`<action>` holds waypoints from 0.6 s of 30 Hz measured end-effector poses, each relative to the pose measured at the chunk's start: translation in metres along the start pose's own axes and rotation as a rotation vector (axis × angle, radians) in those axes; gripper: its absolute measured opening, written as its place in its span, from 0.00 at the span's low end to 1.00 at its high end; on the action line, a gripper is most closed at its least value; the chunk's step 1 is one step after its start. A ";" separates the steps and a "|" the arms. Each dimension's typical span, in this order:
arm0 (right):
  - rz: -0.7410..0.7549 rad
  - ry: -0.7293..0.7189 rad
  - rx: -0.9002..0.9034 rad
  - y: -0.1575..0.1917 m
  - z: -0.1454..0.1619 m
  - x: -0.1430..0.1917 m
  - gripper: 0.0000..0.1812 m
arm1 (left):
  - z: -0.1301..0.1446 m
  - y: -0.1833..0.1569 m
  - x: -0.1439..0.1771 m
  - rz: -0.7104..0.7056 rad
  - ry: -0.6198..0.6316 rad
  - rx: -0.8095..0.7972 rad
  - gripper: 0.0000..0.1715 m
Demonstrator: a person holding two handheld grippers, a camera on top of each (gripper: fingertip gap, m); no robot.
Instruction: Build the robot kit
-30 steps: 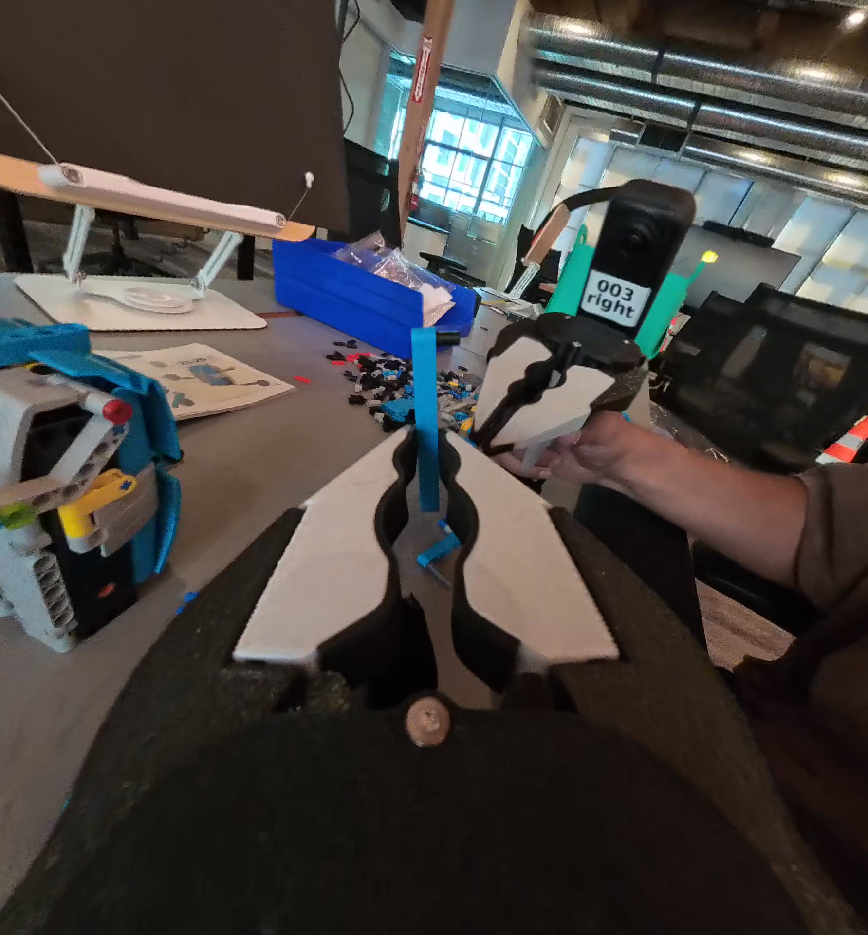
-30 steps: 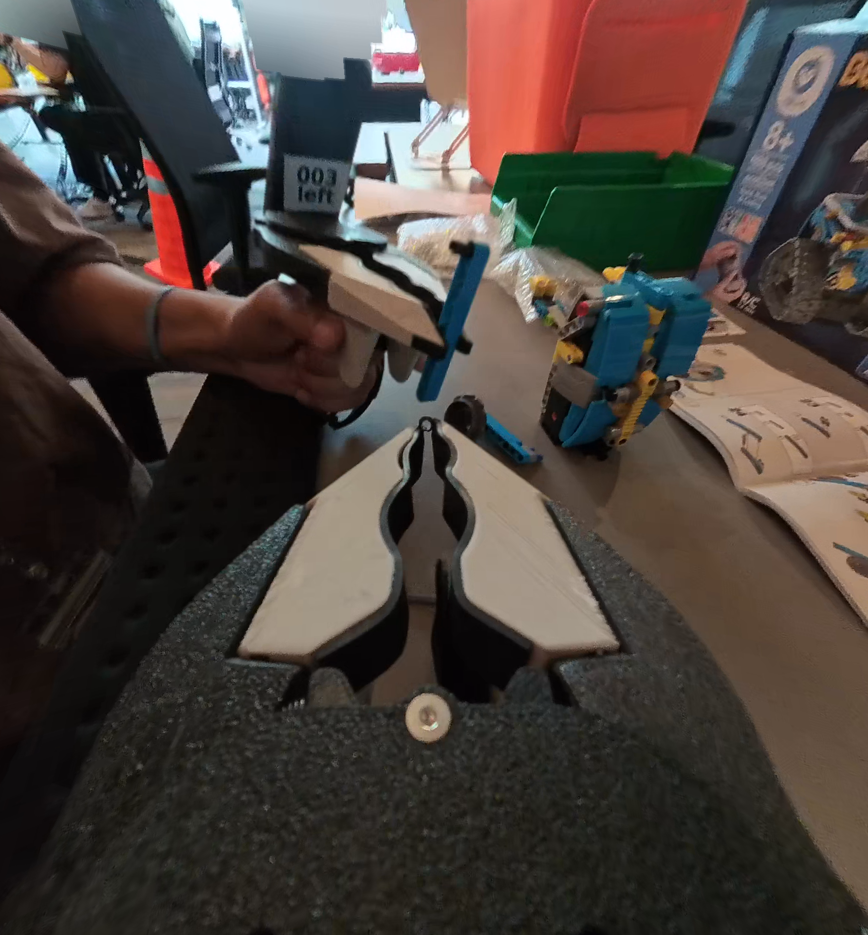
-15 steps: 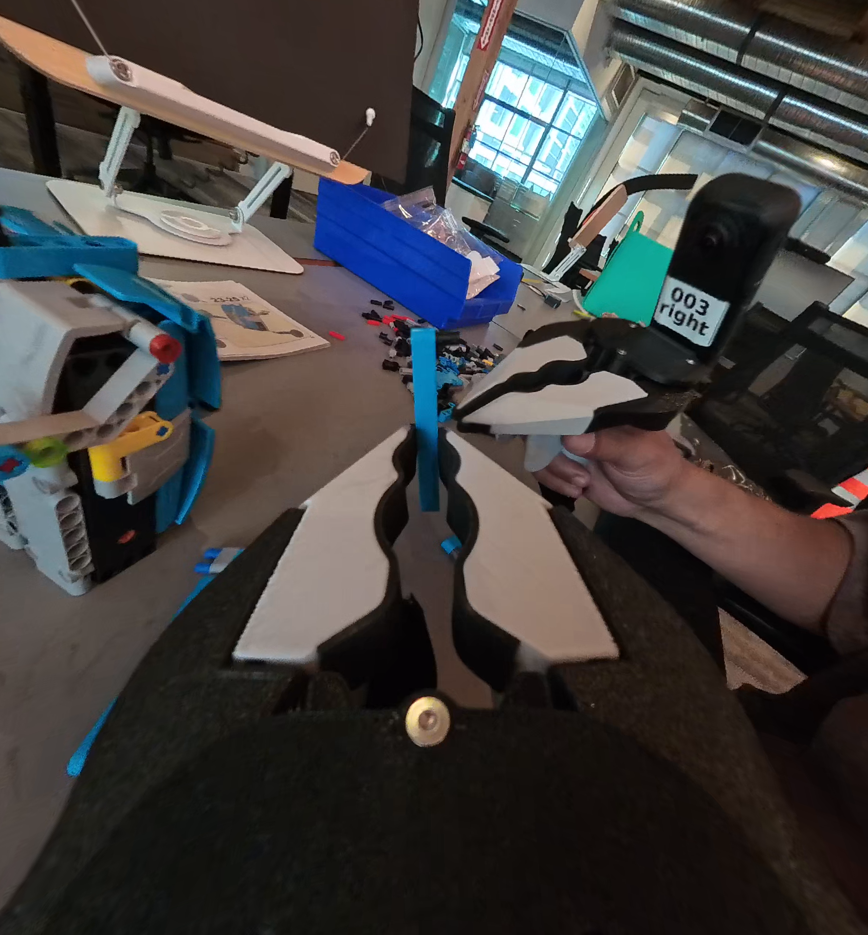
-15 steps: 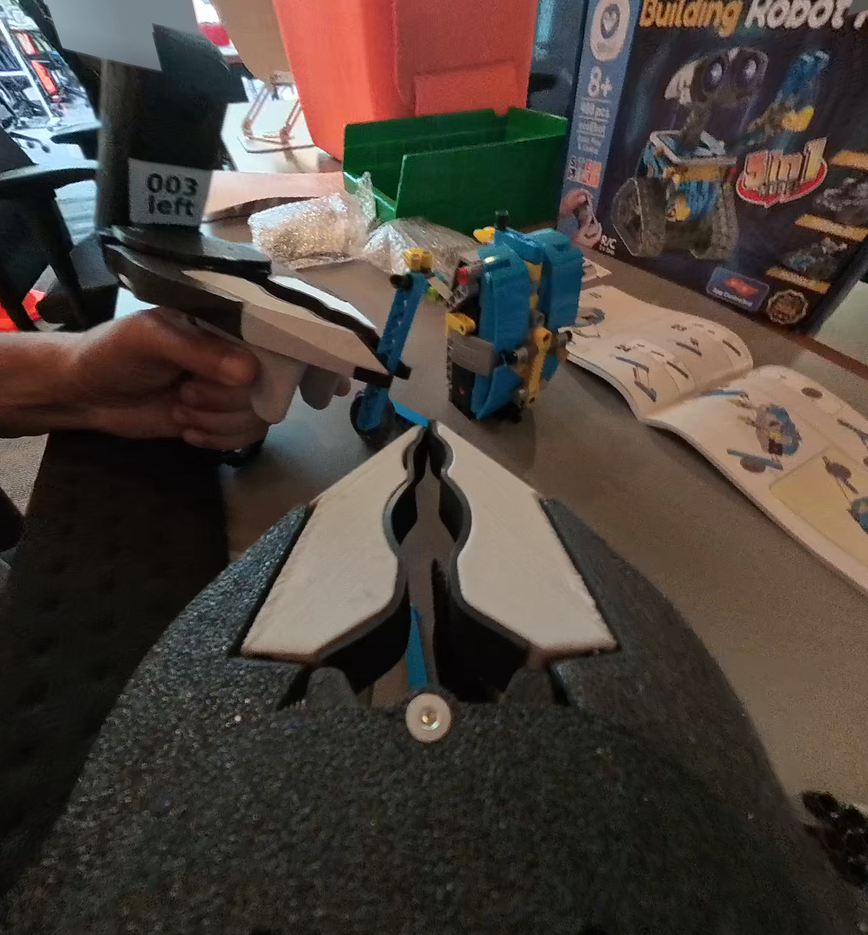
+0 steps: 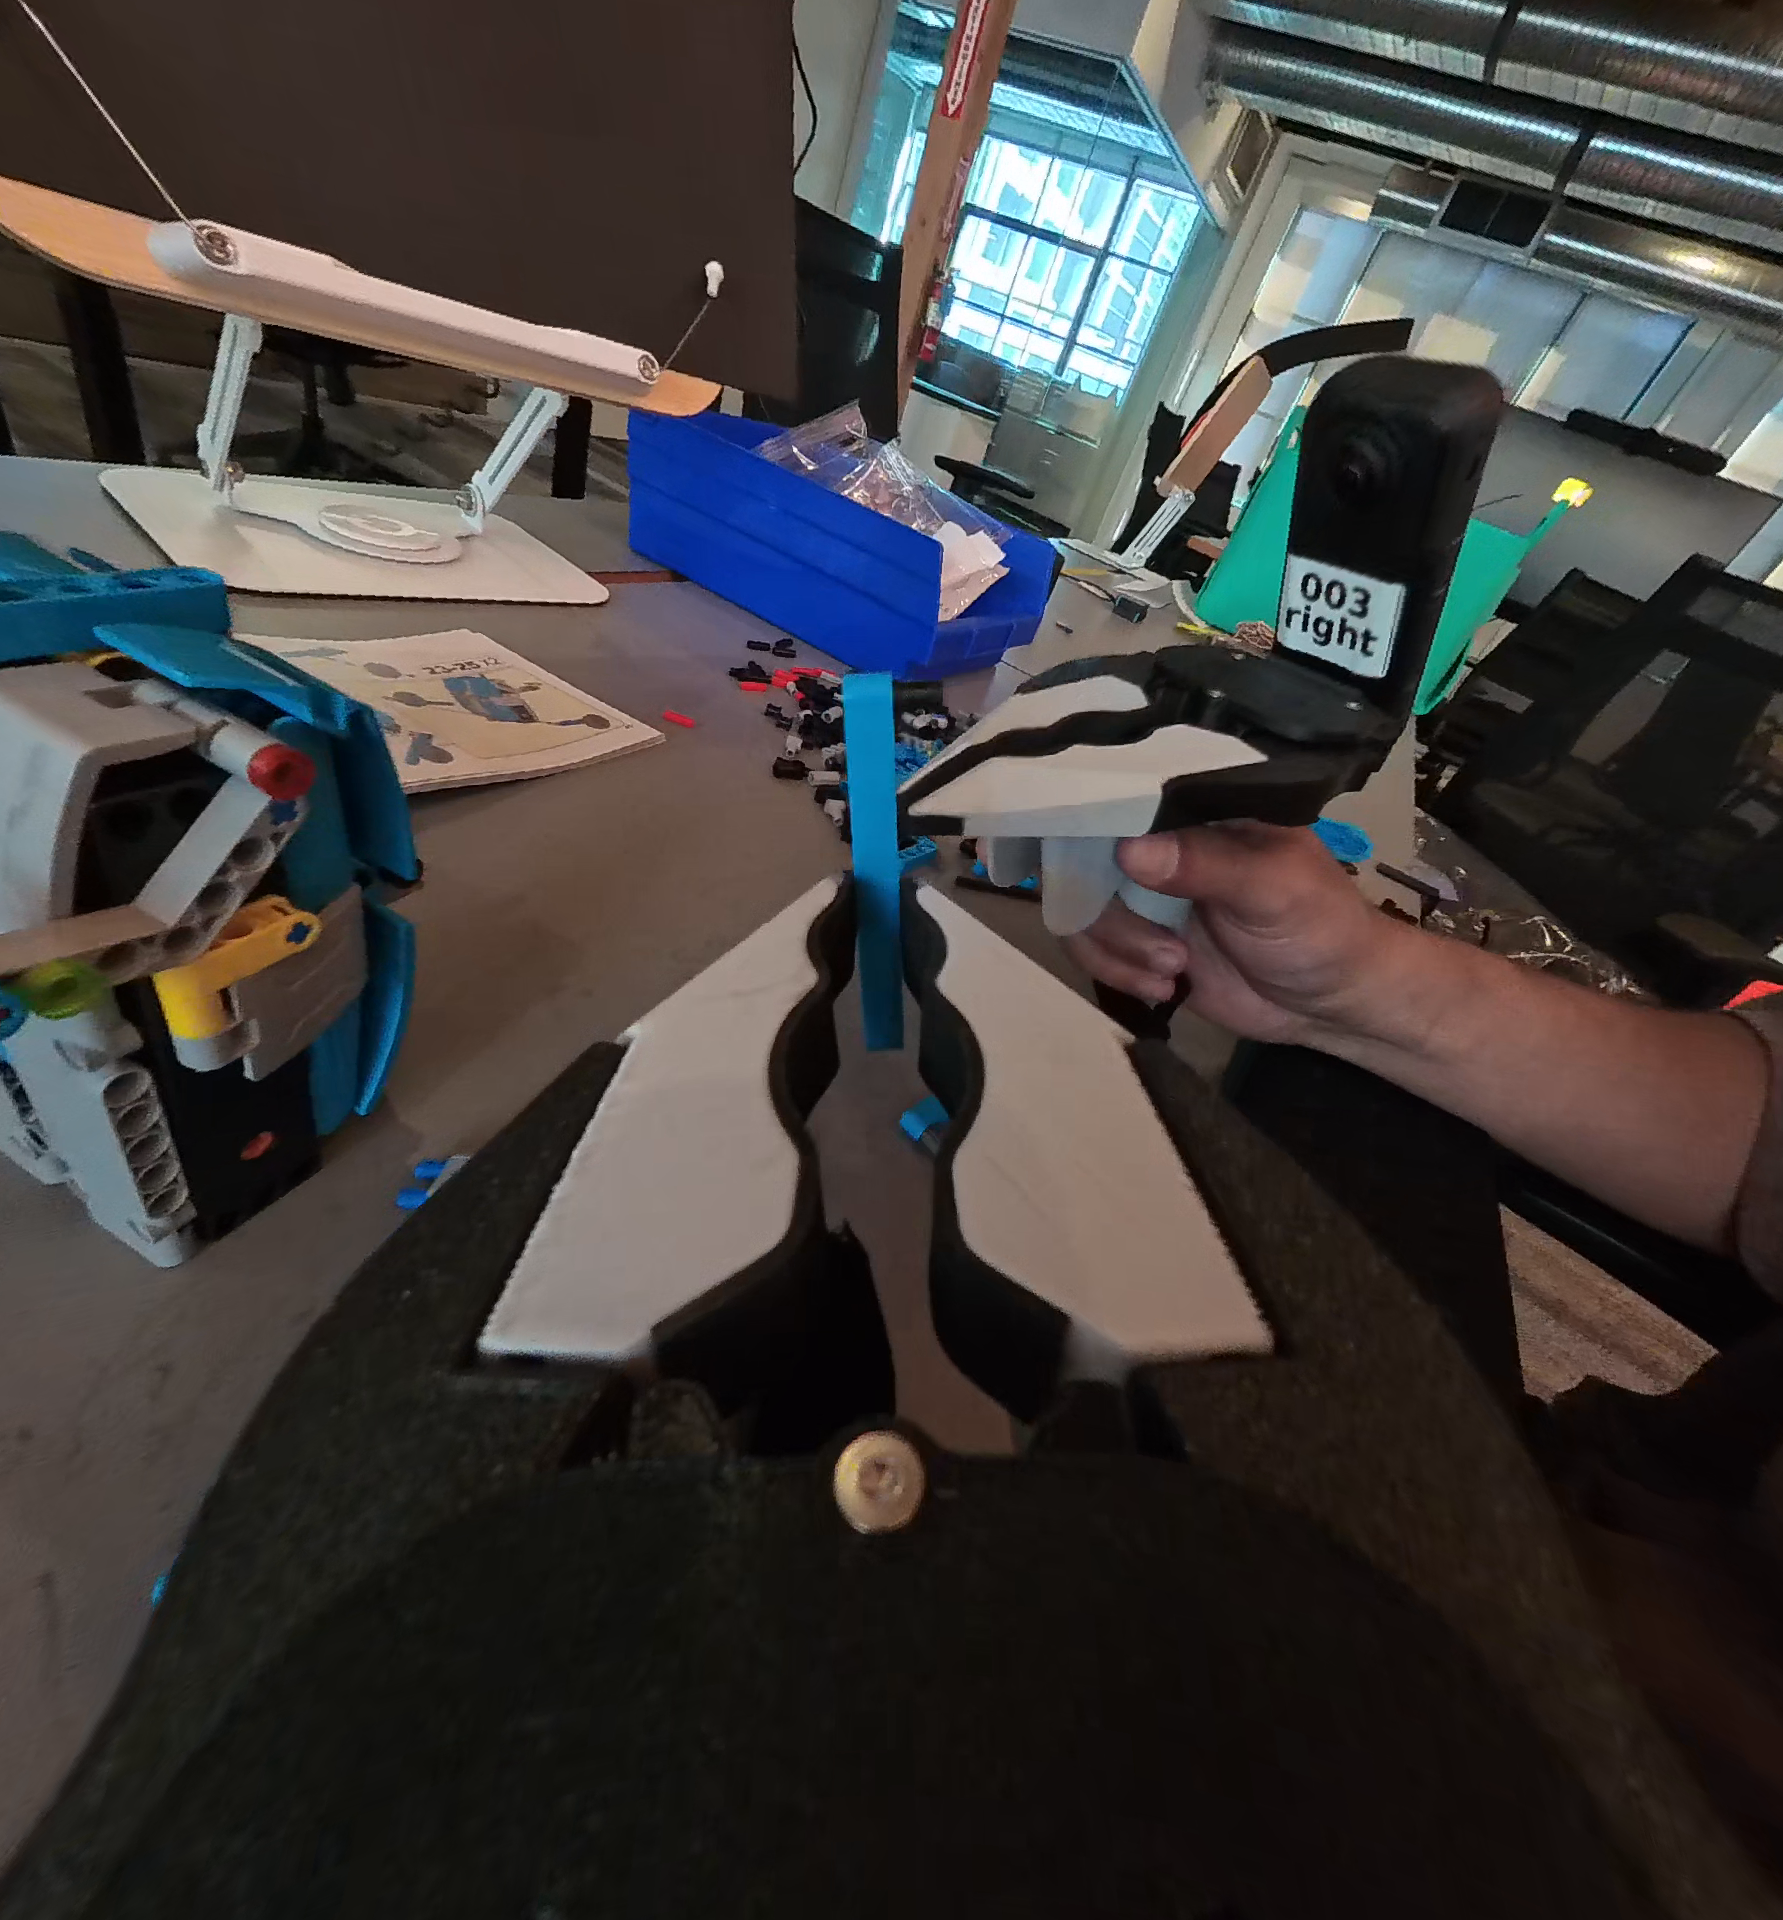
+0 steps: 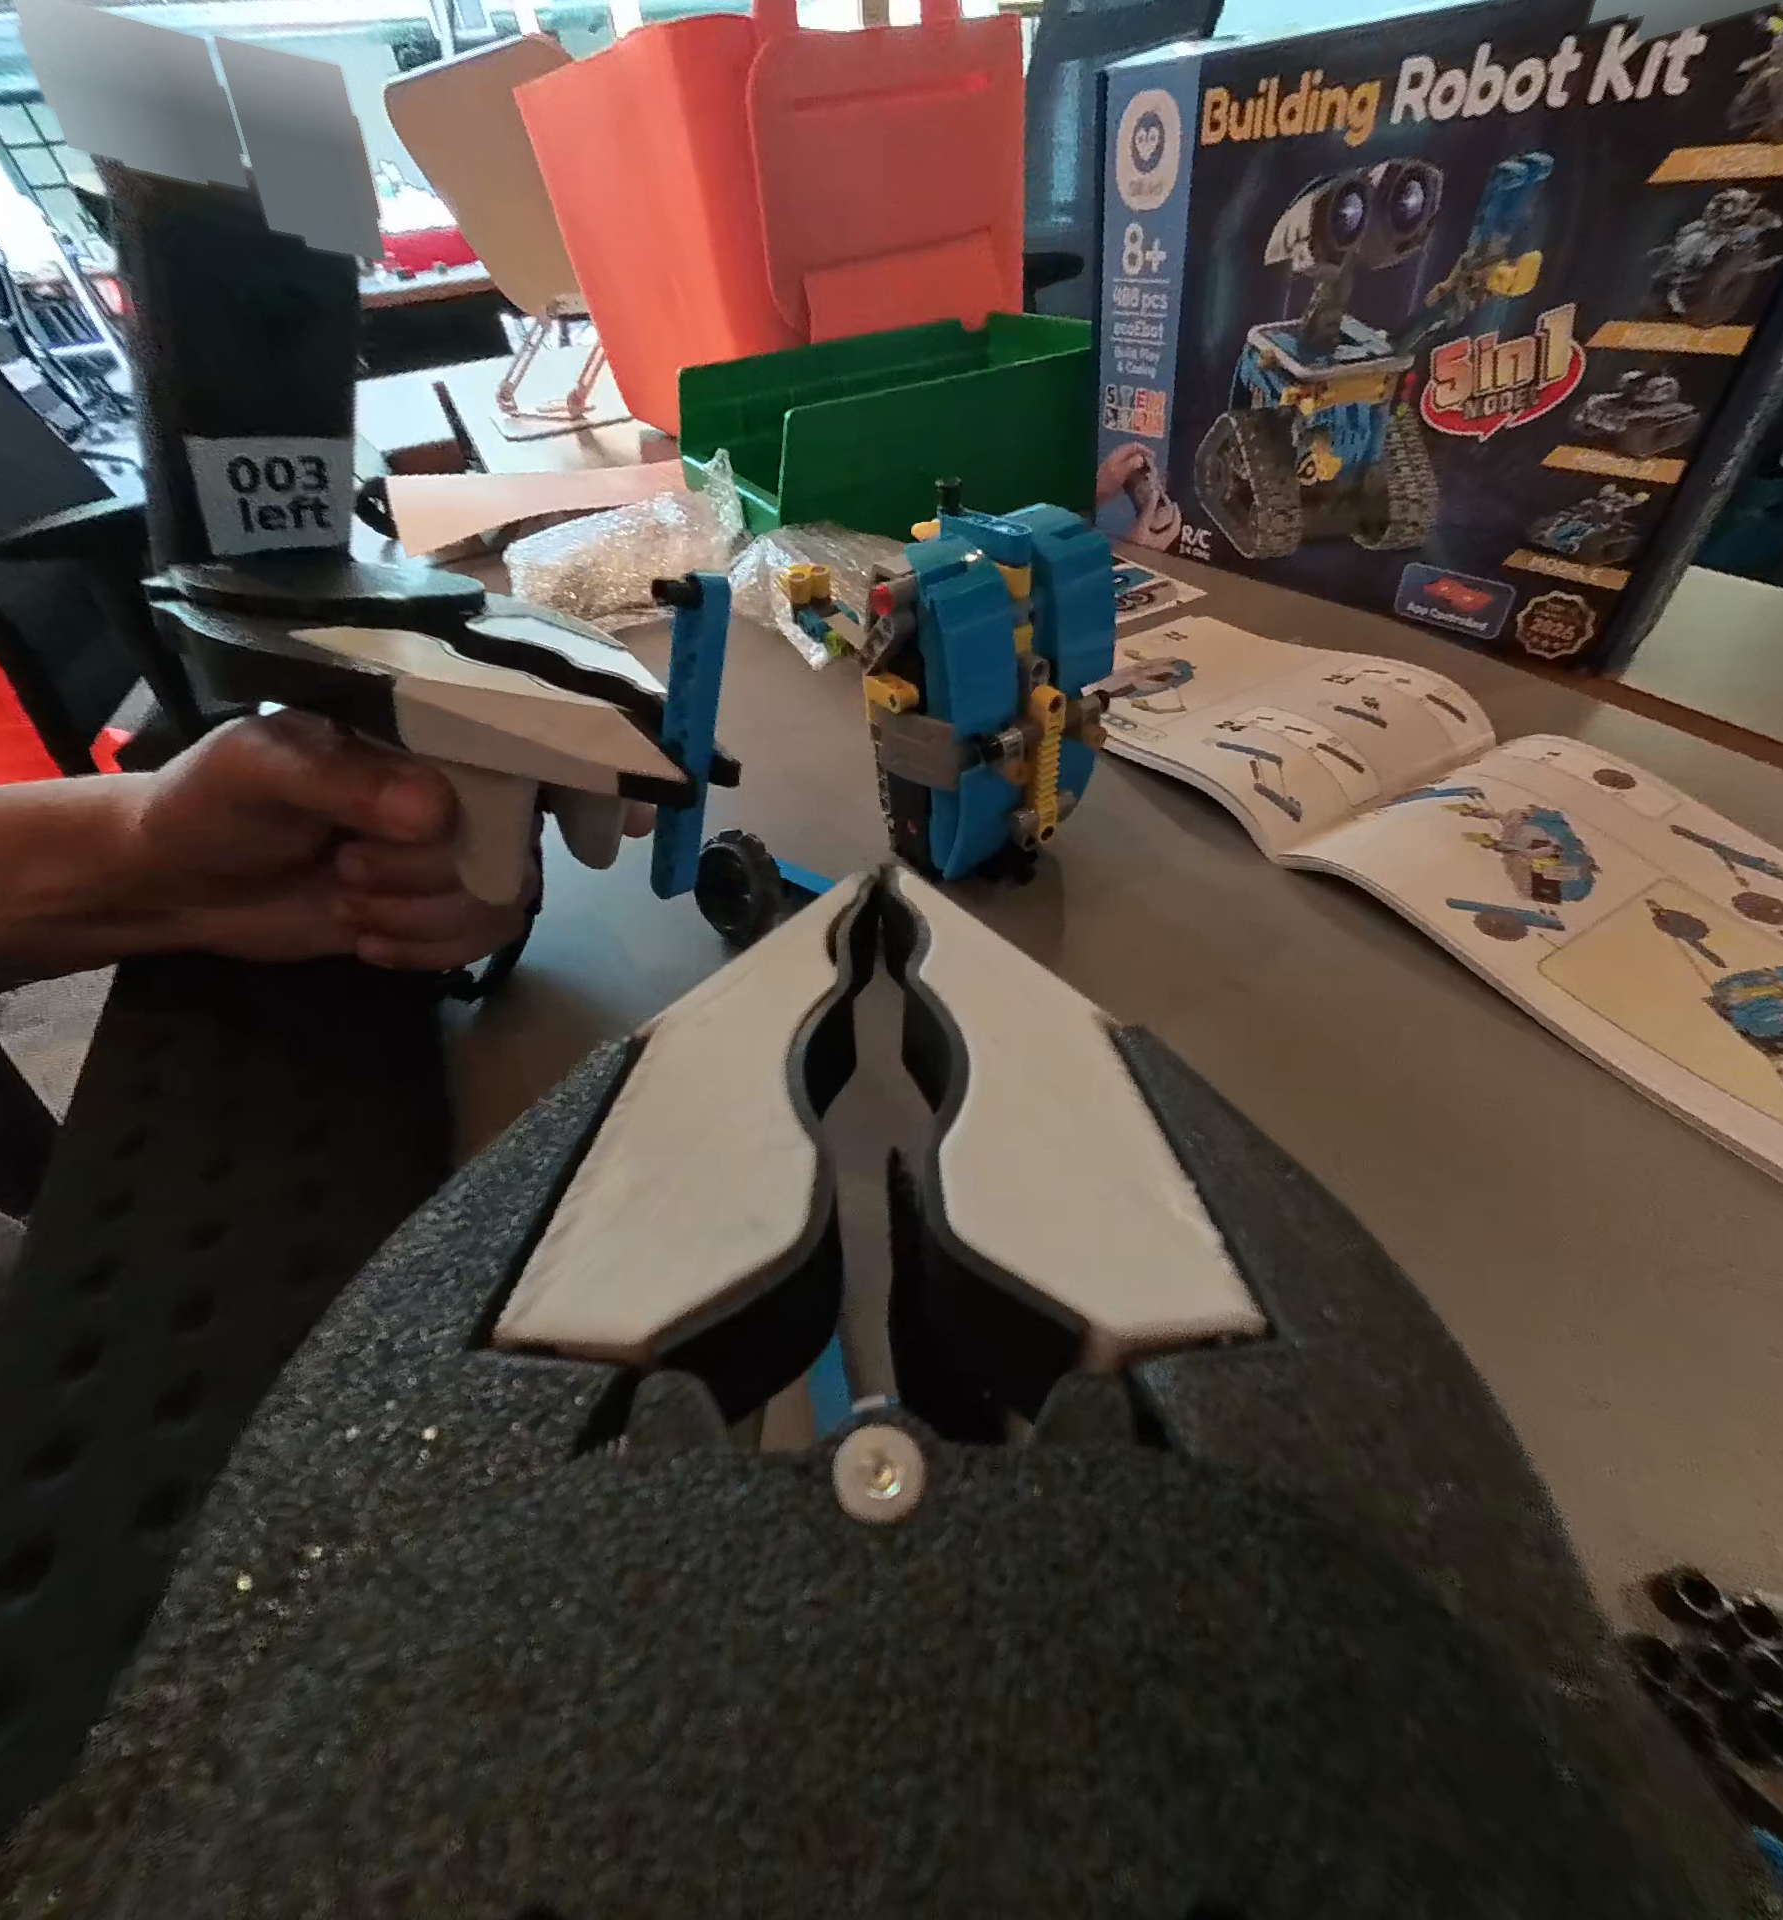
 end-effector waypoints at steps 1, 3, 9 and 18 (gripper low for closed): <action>0.008 0.006 -0.002 -0.002 0.002 0.001 0.00 | -0.001 0.001 0.000 -0.008 -0.003 -0.002 0.04; 0.026 0.007 -0.004 -0.006 0.003 0.002 0.00 | -0.004 0.001 0.005 -0.045 -0.032 -0.022 0.04; 0.110 -0.089 0.003 -0.014 -0.009 0.017 0.00 | -0.022 -0.026 0.062 -0.169 -0.239 -0.047 0.04; -0.061 -0.120 0.289 0.154 -0.080 -0.013 0.06 | 0.016 -0.063 0.197 -0.238 -0.490 0.143 0.04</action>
Point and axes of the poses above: each gripper's, where its closed fingertips meet, x back along the fingers, z out of its underside, y = z × x across the jaws, the point moved 2 cm from there along x, back along the fingers, and after that the axes turned 14 degrees about y, right-handed, at the moved point
